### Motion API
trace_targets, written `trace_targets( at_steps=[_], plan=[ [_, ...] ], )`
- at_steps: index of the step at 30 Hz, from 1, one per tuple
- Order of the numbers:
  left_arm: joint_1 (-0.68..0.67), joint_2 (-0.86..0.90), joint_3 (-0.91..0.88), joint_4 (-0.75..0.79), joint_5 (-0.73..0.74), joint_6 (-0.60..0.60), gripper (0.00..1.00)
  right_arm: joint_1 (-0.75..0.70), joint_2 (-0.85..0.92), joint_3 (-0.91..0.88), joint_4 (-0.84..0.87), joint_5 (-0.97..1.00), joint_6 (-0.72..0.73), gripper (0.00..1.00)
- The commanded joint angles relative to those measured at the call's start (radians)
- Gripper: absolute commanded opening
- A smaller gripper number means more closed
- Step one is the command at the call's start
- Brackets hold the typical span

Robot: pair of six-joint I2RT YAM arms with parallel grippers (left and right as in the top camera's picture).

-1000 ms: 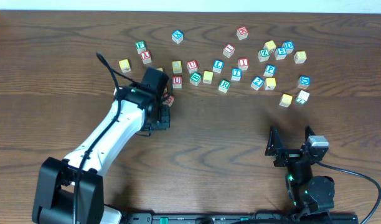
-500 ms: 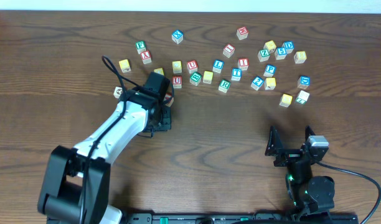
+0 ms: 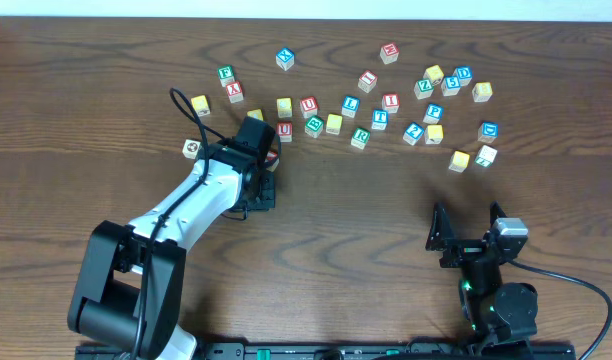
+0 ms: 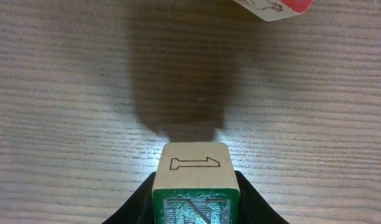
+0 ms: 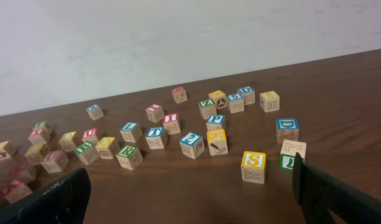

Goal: Spell out NEURIPS
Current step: 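Lift the N block and carry it toward the front-center table area, then lower the N block onto the table and open the left gripper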

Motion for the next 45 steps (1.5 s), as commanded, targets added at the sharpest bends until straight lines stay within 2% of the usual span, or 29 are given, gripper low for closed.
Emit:
trace_targets(
  at_steps=[1, 10, 29, 34, 45],
  plan=[
    [-0.002, 0.032, 0.001, 0.009, -0.021, 0.034, 0.15, -0.003, -0.005, -0.001, -0.004, -0.004, 0.011, 0.99],
    [-0.023, 0.112, 0.052, 0.006, -0.020, 0.074, 0.15, -0.003, -0.005, -0.001, -0.004, -0.004, 0.011, 0.99],
    [-0.055, 0.118, 0.063, 0.030, -0.035, 0.089, 0.17, -0.003, -0.005, -0.001, -0.004, -0.004, 0.011, 0.99],
    [-0.055, 0.118, 0.063, 0.029, -0.035, 0.089, 0.34, -0.003, -0.005, -0.001, -0.004, -0.004, 0.011, 0.99],
    [-0.055, 0.117, 0.063, 0.029, -0.031, 0.089, 0.50, -0.003, -0.005, -0.001, -0.004, -0.004, 0.011, 0.99]
  ],
)
